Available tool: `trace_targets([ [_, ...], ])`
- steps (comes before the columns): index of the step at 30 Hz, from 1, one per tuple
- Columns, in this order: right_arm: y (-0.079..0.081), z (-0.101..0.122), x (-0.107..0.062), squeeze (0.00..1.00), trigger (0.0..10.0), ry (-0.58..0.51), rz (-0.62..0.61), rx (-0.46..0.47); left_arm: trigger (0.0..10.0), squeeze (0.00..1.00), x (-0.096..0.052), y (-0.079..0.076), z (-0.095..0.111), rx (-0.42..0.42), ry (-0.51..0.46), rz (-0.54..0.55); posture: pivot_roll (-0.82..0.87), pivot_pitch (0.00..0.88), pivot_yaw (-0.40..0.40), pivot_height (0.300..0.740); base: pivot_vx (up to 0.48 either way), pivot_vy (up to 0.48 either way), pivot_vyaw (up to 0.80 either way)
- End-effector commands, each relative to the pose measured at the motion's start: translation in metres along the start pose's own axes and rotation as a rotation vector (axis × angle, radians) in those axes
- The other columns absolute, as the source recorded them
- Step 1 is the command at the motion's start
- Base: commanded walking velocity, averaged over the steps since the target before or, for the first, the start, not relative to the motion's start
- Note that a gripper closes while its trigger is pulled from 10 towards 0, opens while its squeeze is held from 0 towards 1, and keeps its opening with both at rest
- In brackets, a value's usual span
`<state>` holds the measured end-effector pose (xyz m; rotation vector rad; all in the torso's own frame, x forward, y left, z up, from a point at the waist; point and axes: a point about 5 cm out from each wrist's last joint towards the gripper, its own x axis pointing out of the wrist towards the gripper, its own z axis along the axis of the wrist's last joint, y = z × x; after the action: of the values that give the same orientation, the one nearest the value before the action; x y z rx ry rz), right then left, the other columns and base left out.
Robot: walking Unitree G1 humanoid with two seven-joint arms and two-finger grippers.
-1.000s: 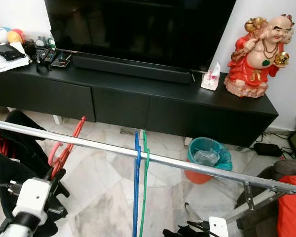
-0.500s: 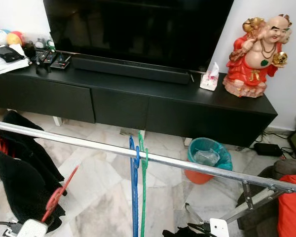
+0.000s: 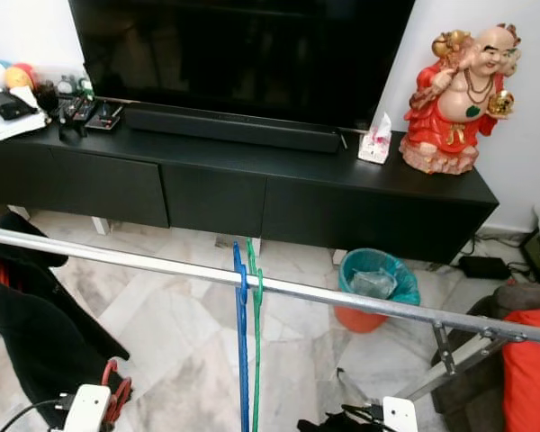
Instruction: Hang hanger
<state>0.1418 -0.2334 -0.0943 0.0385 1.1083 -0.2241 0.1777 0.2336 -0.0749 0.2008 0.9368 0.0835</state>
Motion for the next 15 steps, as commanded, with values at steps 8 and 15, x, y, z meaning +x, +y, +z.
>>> trace_targets([
  [8,-0.003,0.003,0.0,0.0,10.0,-0.019,-0.023,-0.003,10.0,0.0,0.004,-0.013,0.005,0.012,0.049,-0.017,-0.03,0.0,-0.069,0.74,0.0,0.0,0.0],
  [15,-0.004,0.002,0.0,0.0,10.0,-0.019,-0.022,-0.014,10.0,0.0,0.003,-0.019,-0.003,-0.03,0.075,0.004,-0.01,0.0,-0.086,0.74,0.0,0.0,0.0],
])
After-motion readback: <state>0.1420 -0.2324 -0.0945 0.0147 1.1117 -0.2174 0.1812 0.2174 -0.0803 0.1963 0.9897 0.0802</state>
